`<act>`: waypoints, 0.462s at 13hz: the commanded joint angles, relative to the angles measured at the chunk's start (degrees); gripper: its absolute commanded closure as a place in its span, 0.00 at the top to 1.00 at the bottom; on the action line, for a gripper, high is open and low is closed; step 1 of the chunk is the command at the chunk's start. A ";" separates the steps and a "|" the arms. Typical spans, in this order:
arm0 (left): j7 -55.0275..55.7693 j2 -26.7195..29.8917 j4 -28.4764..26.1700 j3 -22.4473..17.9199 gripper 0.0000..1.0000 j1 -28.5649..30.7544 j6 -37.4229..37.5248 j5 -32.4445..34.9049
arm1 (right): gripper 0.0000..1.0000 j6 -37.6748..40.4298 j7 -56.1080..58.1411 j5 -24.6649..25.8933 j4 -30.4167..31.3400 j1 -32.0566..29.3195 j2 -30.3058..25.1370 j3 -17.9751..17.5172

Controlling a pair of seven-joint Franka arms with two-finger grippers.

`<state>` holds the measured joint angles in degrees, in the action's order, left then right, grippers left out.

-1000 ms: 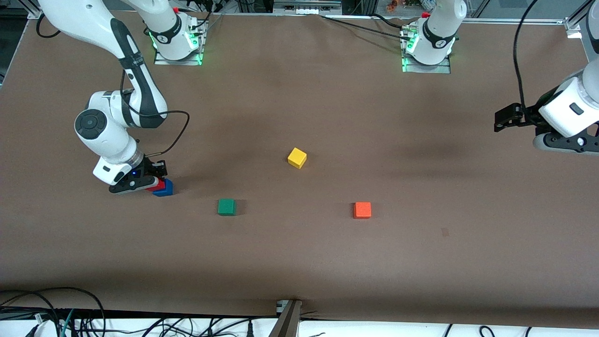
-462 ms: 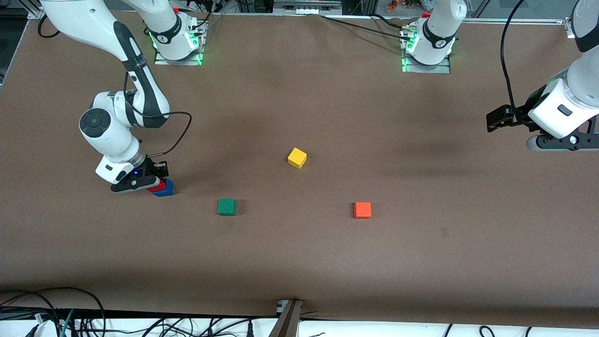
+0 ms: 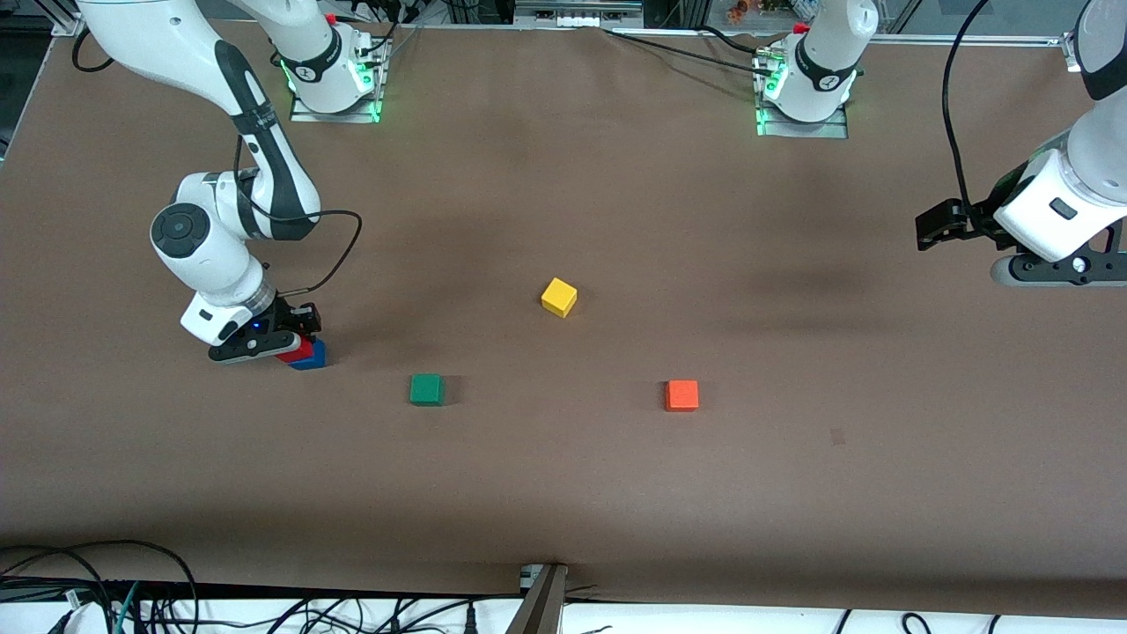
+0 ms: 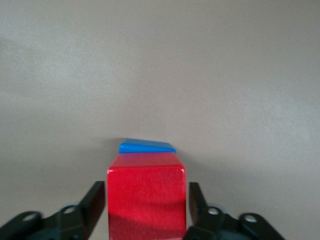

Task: Pass red block to right arm, stack on blue
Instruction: 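Open the right gripper and lift it off the stacked cubes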

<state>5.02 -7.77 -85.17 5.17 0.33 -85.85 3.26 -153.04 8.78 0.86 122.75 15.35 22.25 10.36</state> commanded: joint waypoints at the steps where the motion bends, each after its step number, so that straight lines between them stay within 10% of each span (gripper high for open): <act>1: -0.90 -0.58 2.02 -0.86 1.00 -0.68 -0.28 0.00 | 1.00 -0.60 -1.14 0.72 0.12 0.38 -0.72 -0.08; 6: 0.95 -0.67 3.96 -0.60 1.00 -1.04 -0.46 0.00 | 1.00 20.43 -0.96 0.63 -12.23 0.38 -3.00 0.01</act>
<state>5.32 -7.79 -83.03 4.98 0.17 -86.58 3.26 -143.57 8.78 0.87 116.97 15.47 20.88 10.24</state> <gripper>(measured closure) 0.000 0.000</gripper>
